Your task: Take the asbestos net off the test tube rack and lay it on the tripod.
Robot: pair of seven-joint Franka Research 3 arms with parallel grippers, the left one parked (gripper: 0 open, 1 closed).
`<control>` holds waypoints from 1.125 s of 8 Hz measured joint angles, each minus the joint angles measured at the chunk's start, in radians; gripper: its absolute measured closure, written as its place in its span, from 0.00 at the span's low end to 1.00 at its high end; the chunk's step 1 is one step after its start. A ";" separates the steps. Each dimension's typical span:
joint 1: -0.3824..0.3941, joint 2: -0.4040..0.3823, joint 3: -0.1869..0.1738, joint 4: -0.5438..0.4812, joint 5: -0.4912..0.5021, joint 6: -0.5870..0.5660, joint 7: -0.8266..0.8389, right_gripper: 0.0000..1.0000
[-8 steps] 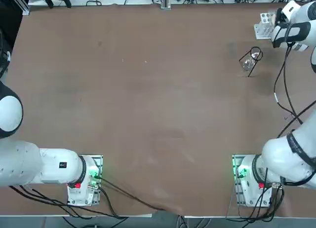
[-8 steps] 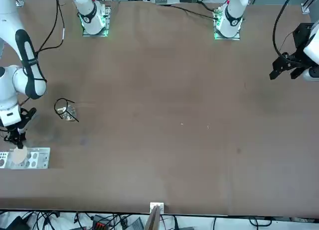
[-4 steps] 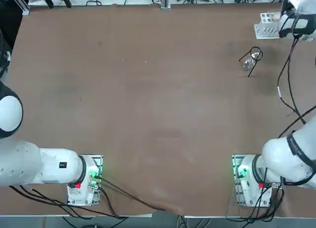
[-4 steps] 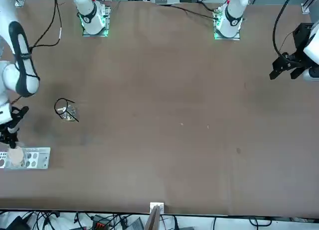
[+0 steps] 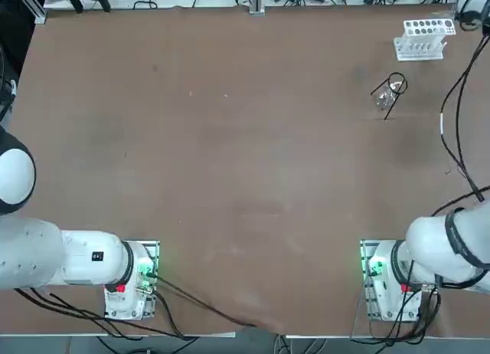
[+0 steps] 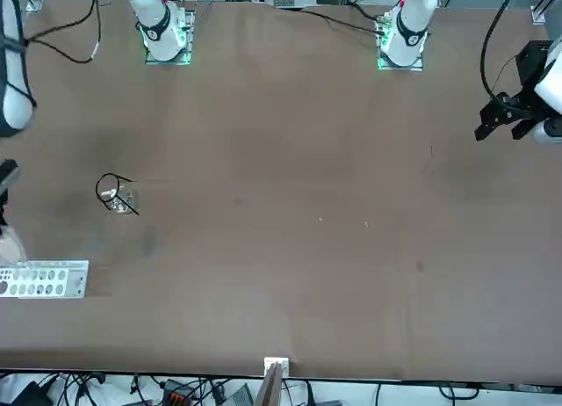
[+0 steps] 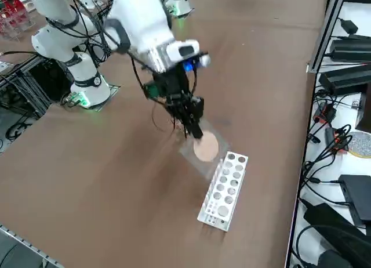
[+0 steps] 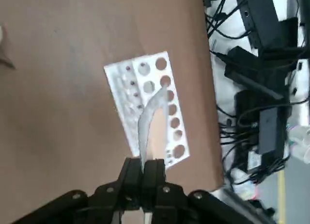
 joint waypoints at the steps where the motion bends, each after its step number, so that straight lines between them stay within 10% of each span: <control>1: 0.032 -0.038 0.004 0.004 -0.061 -0.099 0.157 0.99; 9: 0.447 -0.105 0.018 0.026 -0.421 -0.743 1.348 0.99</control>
